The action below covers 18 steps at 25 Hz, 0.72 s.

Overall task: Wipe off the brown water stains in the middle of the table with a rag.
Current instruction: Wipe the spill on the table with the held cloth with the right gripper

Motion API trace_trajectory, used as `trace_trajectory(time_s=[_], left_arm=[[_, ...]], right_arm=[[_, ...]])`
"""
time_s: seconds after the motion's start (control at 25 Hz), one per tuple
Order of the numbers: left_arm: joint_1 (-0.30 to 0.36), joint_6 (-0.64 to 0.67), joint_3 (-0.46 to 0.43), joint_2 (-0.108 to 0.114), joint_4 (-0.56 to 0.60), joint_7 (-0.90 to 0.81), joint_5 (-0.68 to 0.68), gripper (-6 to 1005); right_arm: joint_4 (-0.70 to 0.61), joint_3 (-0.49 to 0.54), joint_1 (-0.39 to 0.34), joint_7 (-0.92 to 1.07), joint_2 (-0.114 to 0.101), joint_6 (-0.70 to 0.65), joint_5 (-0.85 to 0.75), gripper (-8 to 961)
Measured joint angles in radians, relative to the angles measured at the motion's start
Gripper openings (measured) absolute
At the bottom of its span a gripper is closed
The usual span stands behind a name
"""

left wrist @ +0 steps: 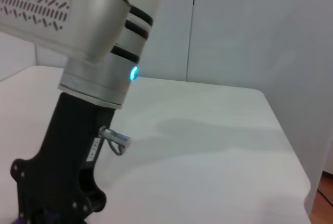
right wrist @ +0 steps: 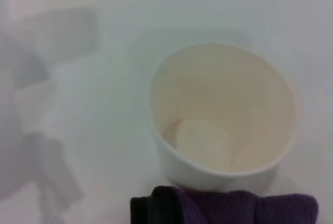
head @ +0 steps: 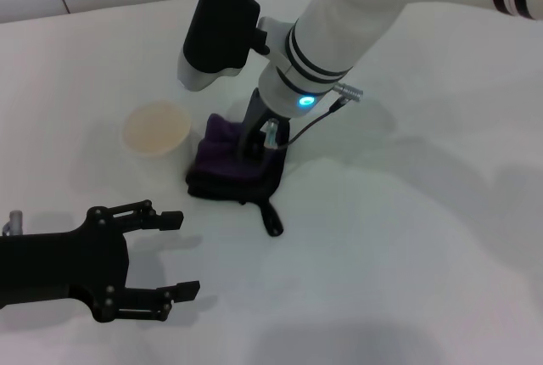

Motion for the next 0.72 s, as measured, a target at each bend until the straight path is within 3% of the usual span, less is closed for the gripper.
trace_trajectory(time_s=[0.4,0.72], left_arm=[[0.002,0.002,0.000,0.000,0.004,0.000,0.000,861],[0.001,0.002,0.000,0.000,0.004,0.000,0.000,861]], right_arm=[[0.037,0.011,0.007,0.013,0.000,0.030,-0.049,24],[-0.063,0.000,-0.014,0.003,0.000,-0.069,-0.043,25]])
